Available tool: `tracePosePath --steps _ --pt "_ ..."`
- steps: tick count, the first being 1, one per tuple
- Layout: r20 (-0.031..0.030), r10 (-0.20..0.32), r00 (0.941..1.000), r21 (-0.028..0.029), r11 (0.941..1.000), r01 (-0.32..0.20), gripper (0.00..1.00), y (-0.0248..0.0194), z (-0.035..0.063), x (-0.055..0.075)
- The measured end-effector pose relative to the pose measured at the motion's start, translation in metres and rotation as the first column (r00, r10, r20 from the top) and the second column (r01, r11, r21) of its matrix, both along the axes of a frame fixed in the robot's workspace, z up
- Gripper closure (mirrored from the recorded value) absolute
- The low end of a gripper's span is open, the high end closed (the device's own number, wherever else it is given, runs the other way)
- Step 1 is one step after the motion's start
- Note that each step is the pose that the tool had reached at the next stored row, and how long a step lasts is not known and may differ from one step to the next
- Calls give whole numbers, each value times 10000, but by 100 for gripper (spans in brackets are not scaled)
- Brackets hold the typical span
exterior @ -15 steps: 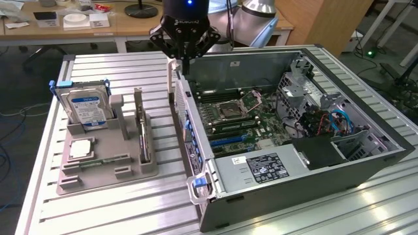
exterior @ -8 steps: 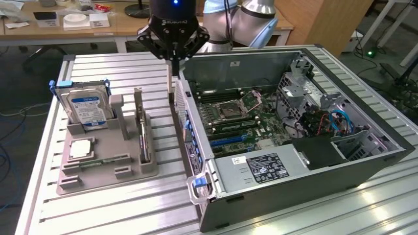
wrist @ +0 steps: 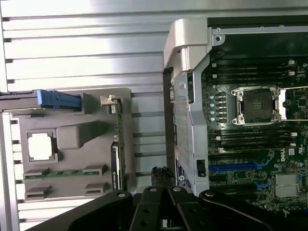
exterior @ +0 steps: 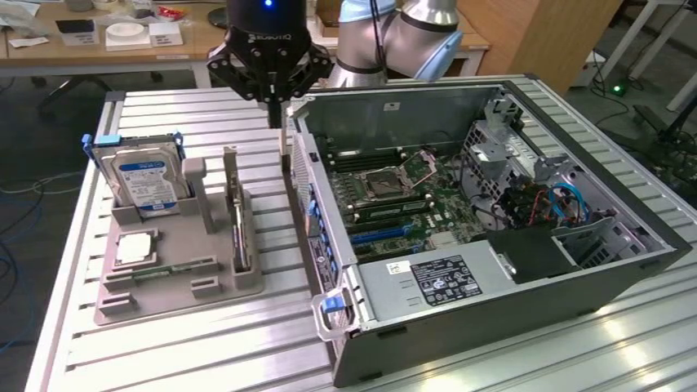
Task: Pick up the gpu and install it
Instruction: 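Reach for the gpu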
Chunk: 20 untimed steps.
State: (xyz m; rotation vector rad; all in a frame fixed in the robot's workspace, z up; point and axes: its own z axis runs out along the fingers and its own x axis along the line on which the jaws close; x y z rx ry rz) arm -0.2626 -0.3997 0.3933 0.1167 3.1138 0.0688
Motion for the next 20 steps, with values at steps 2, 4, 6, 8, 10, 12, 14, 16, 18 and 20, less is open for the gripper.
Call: tracePosePath --steps 2,4,6,8,10,12,14,16,18,20 --pt "1 1 10000 1 10000 -1 89 -1 0 -50" --pt "-1 2 10000 -1 10000 -2 89 -2 0 -102" --pt "0 0 10000 0 10000 0 89 -3 0 -154" --pt "0 0 10000 0 10000 0 89 -4 0 -204" --pt "0 0 10000 0 10000 0 89 -4 0 -252" --pt "-1 1 10000 0 10000 -1 89 -5 0 -299" --pt "-1 1 10000 0 10000 -1 89 -6 0 -346" --pt "0 1 10000 0 10000 -1 89 -7 0 -395" --pt "0 0 10000 0 10000 0 89 -7 0 -445" --pt "0 0 10000 0 10000 0 89 -8 0 -494"
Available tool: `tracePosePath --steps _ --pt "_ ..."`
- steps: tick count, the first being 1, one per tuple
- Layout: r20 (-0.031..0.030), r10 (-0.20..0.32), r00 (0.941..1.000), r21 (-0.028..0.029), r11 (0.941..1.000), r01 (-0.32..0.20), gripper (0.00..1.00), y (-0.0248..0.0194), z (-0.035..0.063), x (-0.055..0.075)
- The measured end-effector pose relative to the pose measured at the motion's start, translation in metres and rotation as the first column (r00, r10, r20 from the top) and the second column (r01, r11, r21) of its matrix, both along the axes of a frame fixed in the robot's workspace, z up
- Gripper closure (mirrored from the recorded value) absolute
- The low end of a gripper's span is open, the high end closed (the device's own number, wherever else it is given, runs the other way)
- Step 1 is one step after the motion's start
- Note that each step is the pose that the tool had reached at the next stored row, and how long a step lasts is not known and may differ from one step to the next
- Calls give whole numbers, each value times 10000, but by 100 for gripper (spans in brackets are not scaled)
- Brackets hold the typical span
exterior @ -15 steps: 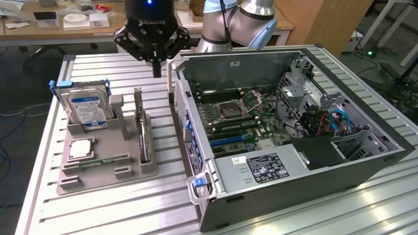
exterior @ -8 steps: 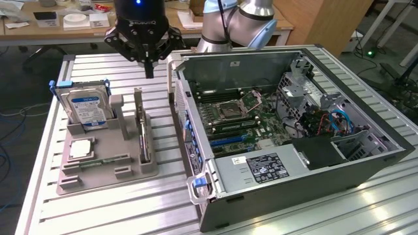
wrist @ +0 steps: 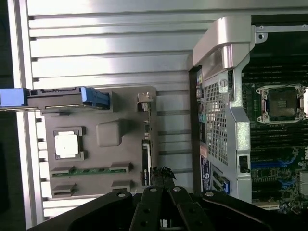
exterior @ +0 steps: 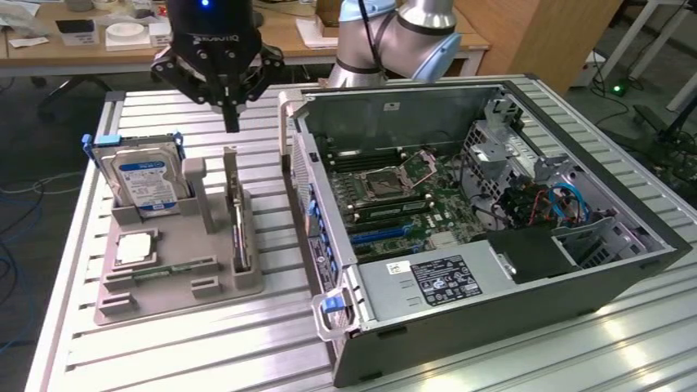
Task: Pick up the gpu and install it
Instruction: 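Reach for the gpu, then pick up the gpu and move the gpu toward the slot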
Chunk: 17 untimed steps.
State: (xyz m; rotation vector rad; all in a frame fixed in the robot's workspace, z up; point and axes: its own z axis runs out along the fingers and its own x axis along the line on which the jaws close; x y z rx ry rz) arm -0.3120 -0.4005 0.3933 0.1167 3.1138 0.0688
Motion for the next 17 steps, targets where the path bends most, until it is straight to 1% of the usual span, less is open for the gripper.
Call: tracePosePath --steps 11,17 --pt "0 1 10000 0 10000 -1 89 -4 0 -265" --pt "0 1 10000 0 10000 -1 89 -5 0 -283"
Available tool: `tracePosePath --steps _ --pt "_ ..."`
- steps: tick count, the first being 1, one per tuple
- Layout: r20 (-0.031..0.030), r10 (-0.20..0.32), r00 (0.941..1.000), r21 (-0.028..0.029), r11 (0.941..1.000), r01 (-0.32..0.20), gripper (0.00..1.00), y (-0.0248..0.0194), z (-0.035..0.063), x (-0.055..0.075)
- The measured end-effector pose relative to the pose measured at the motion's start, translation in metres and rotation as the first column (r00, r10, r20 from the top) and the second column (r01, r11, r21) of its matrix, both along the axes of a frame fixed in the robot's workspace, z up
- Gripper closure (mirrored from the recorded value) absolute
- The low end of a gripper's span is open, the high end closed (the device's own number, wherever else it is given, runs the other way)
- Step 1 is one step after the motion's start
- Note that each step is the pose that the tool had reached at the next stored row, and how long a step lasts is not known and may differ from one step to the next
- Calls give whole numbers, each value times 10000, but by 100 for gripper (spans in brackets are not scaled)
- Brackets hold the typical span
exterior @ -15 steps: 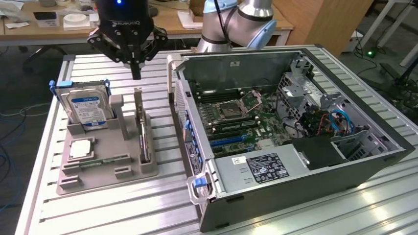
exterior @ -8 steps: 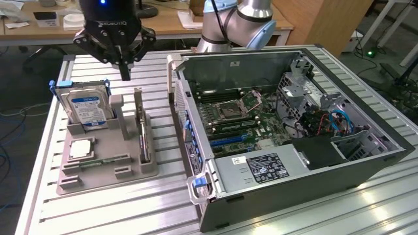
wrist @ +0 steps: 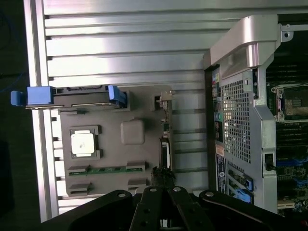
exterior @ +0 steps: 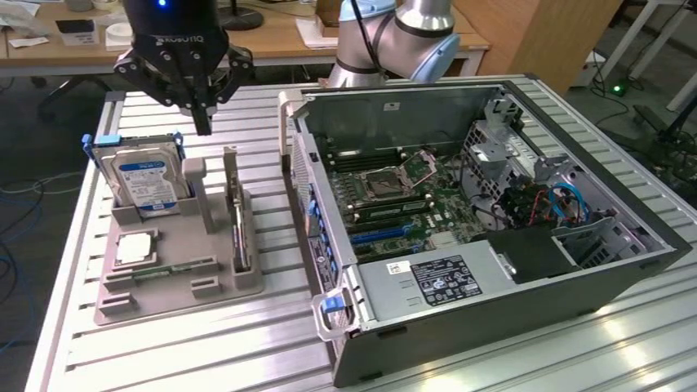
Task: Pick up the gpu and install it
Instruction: 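Pick up the gpu and move the gpu toward the slot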
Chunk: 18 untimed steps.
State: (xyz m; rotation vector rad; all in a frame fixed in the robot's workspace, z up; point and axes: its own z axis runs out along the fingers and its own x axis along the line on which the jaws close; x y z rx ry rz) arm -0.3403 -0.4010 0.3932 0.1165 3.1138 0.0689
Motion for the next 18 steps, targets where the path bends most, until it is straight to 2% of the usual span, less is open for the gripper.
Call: tracePosePath --steps 6,8,9,11,14,16,17,18 --pt "0 -1 10000 0 10000 1 89 0 0 -16" --pt "0 0 10000 0 10000 0 77 0 0 -21" --pt "0 0 10000 0 10000 0 77 0 0 -24" --pt "0 0 10000 -1 10000 0 65 0 0 -29" --pt "0 0 10000 -1 10000 0 59 0 0 -31" --pt "0 0 10000 0 10000 0 47 0 0 -31" --pt "0 0 10000 0 10000 0 47 0 0 -32" --pt "0 3 10000 0 10000 -3 41 0 0 -32"
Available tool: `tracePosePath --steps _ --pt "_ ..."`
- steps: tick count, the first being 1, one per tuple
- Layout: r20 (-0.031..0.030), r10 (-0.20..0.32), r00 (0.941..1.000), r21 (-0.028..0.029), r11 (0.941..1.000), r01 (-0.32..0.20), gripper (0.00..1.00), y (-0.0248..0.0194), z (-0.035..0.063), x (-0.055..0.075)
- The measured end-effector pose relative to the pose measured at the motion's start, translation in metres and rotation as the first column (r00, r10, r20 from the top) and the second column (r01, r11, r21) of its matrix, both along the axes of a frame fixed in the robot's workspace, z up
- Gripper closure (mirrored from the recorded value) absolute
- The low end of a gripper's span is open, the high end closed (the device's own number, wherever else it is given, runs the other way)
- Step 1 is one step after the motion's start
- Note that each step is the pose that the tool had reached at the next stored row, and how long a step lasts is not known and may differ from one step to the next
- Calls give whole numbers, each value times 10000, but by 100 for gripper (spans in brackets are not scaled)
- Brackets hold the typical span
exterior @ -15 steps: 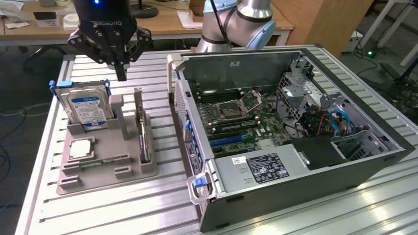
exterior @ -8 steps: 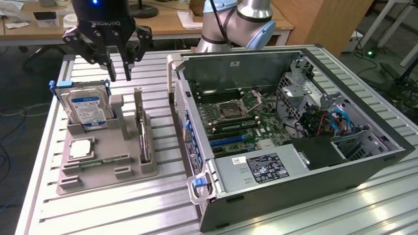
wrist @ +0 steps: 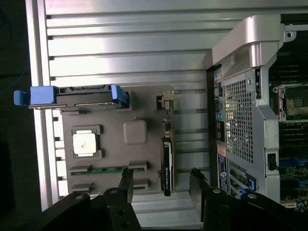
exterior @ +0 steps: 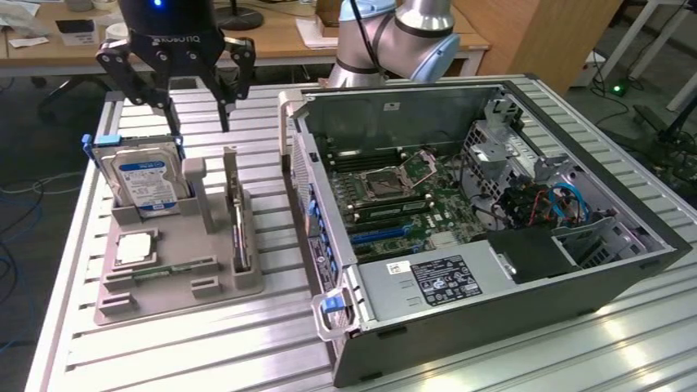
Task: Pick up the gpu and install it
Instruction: 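Pick up the gpu and move the gpu toward the slot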
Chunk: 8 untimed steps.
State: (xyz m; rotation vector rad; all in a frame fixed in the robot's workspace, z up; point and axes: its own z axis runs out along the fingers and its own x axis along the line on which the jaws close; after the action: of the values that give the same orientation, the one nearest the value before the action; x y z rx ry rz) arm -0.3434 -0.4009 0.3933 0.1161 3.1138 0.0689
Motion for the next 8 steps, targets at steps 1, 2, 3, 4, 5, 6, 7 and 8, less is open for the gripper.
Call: tracePosePath --steps 1,2,3,4,5,6,7,8 --pt "0 61 10000 0 10000 -61 41 0 0 0" --pt "0 162 9999 -1 9999 -162 41 0 0 -1" --pt "-1 223 9998 -1 9998 -223 41 0 0 -1" --pt "0 281 9996 0 9996 -281 41 -1 -1 -1" --pt "1 332 9994 0 9994 -332 41 -4 -2 0" --pt "2 372 9993 1 9993 -372 41 -8 -4 0" --pt "1 424 9991 1 9991 -424 41 -11 -6 0" --pt "-1 495 9988 0 9988 -495 41 -13 -7 -1"
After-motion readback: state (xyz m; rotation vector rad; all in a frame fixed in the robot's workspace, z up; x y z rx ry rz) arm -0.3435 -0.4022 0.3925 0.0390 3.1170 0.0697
